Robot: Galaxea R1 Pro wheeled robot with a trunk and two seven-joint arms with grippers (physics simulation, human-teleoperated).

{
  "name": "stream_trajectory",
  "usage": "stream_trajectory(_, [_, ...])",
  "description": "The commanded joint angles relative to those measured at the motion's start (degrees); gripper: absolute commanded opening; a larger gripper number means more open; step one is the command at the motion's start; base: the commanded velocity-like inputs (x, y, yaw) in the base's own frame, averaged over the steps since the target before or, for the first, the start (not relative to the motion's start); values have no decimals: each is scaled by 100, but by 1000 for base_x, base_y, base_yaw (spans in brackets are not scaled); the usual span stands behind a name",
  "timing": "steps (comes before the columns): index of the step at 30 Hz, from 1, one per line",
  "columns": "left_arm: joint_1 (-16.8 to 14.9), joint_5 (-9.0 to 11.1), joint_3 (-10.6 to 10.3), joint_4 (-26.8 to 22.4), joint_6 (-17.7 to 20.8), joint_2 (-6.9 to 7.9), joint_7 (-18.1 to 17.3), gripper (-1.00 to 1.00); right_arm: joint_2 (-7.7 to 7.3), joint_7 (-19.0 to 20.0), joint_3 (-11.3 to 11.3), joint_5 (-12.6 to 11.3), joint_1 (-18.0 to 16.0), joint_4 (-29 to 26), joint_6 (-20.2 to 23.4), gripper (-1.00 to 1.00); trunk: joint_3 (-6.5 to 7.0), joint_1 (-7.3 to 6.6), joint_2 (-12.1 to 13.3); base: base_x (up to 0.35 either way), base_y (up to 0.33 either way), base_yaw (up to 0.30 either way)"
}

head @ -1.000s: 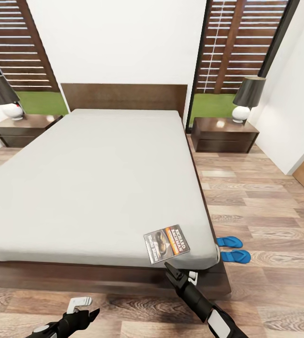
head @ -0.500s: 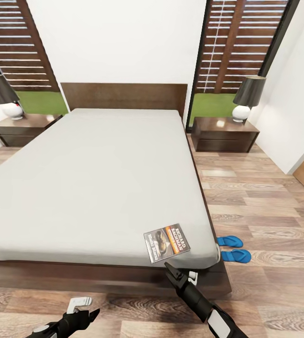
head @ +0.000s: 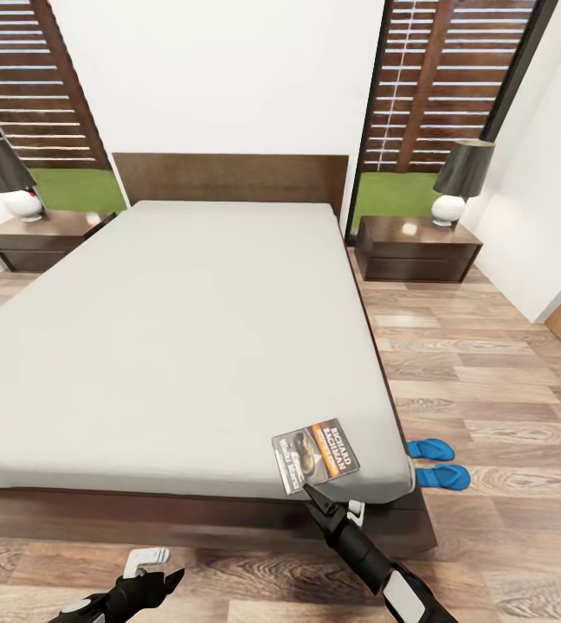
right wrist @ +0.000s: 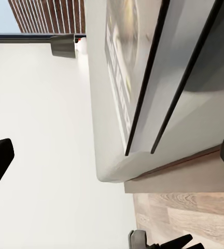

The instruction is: In the bedroom, move the book from the bed onto either nightstand, and place the two sandals side by side next to the bed.

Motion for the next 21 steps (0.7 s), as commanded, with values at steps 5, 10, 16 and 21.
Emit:
stream_trajectory(5, [-4,39,3,8,-3,1,-26,100,2,11,-6,-36,-2,1,57,100,-4,-1,-2,4,3,0])
stream_trajectory(10, [-4,39,3,8,-3,1,-26,100,2,11,-6,-36,-2,1,57,100,-4,-1,-2,0,0,0])
stream_trajectory(16, [-4,39,3,8,-1,-6,-23,100,2,11,-6,-36,-2,1,57,100,-4,-1,-2,0,0,0])
stream_trajectory(21, [-4,38,3,8,10,-7,-18,100,2,11,-6,-36,-2,1,57,100,-4,-1,-2,94,0,0])
